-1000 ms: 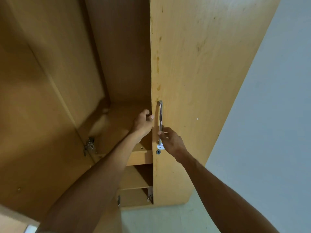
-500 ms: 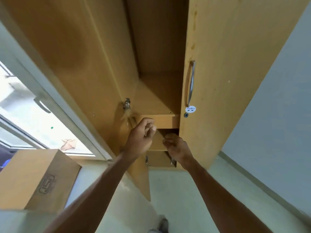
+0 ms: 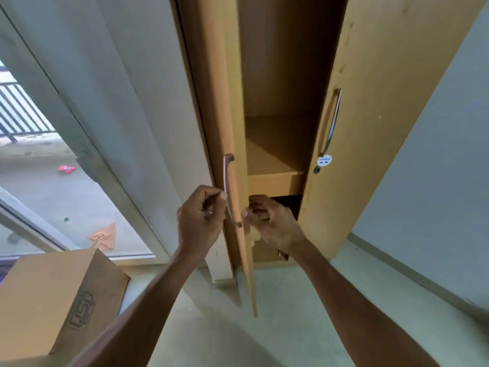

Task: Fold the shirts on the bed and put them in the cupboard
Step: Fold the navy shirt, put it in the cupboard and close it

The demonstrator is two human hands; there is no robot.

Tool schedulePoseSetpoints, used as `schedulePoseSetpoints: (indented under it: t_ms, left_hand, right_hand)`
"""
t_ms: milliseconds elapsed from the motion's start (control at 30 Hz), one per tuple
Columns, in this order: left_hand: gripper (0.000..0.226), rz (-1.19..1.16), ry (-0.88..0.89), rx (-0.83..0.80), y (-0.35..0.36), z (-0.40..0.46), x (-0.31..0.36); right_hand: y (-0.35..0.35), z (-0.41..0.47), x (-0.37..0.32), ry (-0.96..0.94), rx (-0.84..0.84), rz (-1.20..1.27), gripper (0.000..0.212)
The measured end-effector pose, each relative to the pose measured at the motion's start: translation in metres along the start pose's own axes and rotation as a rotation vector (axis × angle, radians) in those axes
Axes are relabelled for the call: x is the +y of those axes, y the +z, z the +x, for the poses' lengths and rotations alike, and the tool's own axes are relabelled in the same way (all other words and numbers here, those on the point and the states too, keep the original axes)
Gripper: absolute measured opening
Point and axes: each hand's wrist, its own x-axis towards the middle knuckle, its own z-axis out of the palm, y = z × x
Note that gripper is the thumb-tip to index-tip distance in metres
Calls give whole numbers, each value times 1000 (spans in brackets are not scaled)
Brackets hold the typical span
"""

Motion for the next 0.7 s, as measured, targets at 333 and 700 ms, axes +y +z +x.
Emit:
schedulePoseSetpoints:
  t_ms: [333,700]
  left_hand:
    - [15,-53,-166,-415,4,40,-29]
    - [16,-19,-96,-582,52,66,-18]
  right_hand:
    - [22,-8,-50,-104,451,-166,45]
    - [-28,7,-40,-65,599,-376,24]
